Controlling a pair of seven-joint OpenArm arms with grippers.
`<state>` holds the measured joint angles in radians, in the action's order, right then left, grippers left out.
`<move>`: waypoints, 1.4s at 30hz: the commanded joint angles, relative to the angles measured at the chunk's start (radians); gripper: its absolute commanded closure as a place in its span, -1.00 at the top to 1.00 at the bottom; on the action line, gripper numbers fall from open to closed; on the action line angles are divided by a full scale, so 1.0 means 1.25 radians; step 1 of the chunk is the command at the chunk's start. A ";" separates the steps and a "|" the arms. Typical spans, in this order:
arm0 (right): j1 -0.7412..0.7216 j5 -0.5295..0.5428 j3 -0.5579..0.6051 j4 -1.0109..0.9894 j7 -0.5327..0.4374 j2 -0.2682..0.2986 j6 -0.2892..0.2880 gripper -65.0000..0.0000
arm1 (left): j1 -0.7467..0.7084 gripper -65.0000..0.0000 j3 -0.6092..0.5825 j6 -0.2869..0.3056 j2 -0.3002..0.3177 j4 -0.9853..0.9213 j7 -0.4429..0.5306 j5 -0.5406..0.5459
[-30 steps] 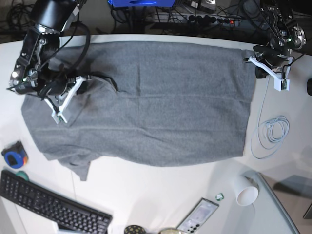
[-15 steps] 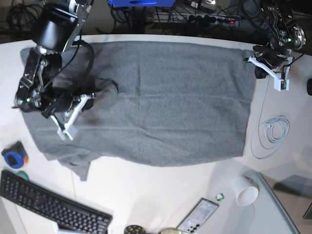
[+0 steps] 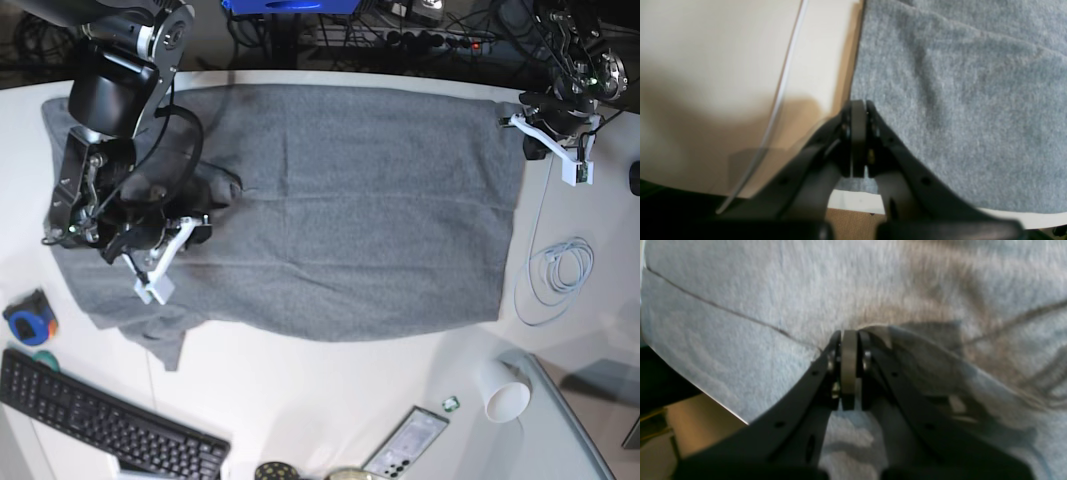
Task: Layout the t-shirt on the table in an organized manner, then fold the t-shirt properly
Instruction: 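Sweep the right gripper across the shirt body to flatten wrinkles, then move the right gripper to the shirt corner beside the hem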
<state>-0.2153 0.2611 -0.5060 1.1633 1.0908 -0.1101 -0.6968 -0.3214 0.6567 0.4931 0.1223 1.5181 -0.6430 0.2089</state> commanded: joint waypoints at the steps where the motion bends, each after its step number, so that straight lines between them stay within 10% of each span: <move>1: -0.026 0.013 0.002 0.002 -0.012 0.005 -0.001 -0.84 | -0.001 -1.00 0.003 -0.003 0.011 0.016 0.014 0.004; 8: -0.046 0.015 -0.007 0.073 0.067 0.084 -0.001 0.43 | -0.022 -1.00 0.003 -0.002 0.006 0.087 0.010 0.004; 15: 0.123 0.010 -0.066 0.342 0.069 0.121 -0.001 0.21 | -0.032 -1.00 -0.006 -0.002 -0.008 0.125 0.014 0.005; 21: 0.174 0.009 -0.062 0.235 -0.090 0.129 -0.001 -1.00 | 0.043 -1.00 -0.104 -0.002 -0.028 0.012 0.017 0.002; 42: 0.259 0.009 -0.065 0.009 -0.228 0.241 -0.001 -0.98 | -0.028 -1.00 -0.168 -0.007 -0.010 -0.053 0.017 -0.004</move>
<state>0.1013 0.3134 -0.5835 1.1713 0.7677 0.1795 -0.6983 -0.3496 0.4435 0.4786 0.1051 1.4429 -0.6086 0.2108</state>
